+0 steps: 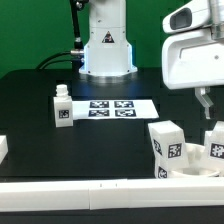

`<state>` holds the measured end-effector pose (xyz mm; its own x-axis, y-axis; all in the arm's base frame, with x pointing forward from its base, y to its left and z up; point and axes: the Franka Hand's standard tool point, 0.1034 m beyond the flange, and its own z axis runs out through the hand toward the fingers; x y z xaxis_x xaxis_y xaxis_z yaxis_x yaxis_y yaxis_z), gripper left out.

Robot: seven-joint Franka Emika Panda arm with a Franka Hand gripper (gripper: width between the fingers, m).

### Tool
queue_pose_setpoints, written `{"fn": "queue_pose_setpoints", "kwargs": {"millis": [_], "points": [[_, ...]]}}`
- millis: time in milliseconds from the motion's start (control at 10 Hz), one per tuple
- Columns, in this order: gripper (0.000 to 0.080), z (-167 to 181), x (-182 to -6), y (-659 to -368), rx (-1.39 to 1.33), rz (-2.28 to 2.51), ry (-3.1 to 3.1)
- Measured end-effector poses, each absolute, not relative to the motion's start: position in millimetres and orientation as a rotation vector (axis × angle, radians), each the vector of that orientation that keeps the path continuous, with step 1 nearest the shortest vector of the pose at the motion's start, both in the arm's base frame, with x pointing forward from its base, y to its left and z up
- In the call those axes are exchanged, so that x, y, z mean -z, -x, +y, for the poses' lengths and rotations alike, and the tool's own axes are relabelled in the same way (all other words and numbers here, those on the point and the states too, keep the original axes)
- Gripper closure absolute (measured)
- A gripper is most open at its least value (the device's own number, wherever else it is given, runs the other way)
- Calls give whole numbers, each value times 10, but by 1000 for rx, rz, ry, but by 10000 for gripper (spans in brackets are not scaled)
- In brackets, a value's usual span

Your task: Assemble stool

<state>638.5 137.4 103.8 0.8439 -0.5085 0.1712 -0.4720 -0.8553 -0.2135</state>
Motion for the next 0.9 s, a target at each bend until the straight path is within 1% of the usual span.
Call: {"fn": "queue_pose_setpoints", "kwargs": {"millis": [100, 200, 400, 900], "points": [[151, 1359, -1040, -6393, 353, 565, 2937], [151, 1360, -1051, -6407, 378, 233, 3033], [151, 1432, -1036, -6368, 287, -280, 3103], [151, 1319, -1020, -6371, 256, -783, 3091]]}}
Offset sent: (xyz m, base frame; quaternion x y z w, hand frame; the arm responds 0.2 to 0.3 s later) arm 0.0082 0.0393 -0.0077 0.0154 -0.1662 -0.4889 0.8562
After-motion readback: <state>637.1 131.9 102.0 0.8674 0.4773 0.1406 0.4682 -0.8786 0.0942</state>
